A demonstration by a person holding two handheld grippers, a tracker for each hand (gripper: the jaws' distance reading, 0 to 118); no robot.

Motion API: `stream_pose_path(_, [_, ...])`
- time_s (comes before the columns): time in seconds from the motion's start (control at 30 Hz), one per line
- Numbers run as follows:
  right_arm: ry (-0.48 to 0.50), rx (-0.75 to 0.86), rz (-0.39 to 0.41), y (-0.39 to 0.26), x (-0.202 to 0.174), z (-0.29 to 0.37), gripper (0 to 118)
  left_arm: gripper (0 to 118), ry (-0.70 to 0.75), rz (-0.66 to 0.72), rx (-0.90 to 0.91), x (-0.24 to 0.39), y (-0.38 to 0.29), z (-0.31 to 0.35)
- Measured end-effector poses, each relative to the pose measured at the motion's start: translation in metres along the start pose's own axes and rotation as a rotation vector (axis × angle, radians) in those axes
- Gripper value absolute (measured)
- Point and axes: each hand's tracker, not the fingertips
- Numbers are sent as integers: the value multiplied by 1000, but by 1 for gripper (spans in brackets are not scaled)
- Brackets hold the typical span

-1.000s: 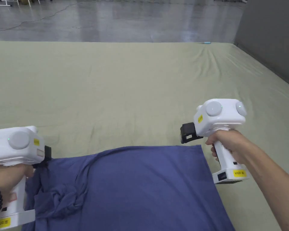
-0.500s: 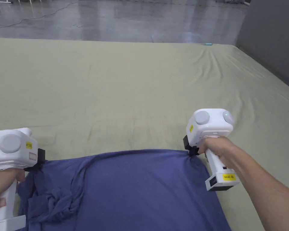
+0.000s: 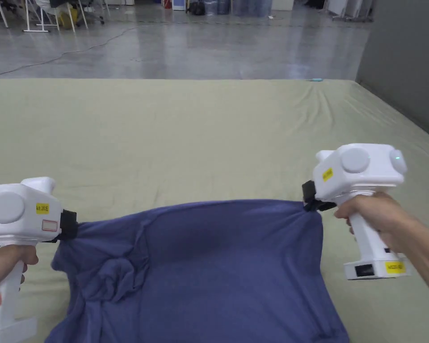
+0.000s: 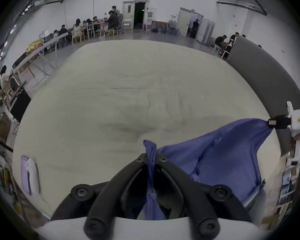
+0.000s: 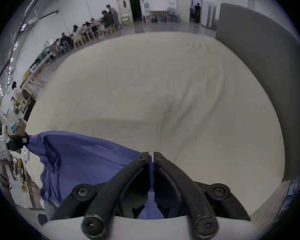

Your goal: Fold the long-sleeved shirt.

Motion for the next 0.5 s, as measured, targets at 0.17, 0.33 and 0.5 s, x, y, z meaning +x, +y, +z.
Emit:
stream_pose_path(0.17, [25,21,97,-82,-8,68,0,0,-36,-32,-40,-2,-68,54])
stream_pose_path(0.33, [43,-108,198,-163,-14,75,0,0,1,-108,-169,-1,-133,62])
stream_pose_path(0.5, [-5,-331,313,-219,-25,29,0,0,-50,-111,-339,-8,-172,30])
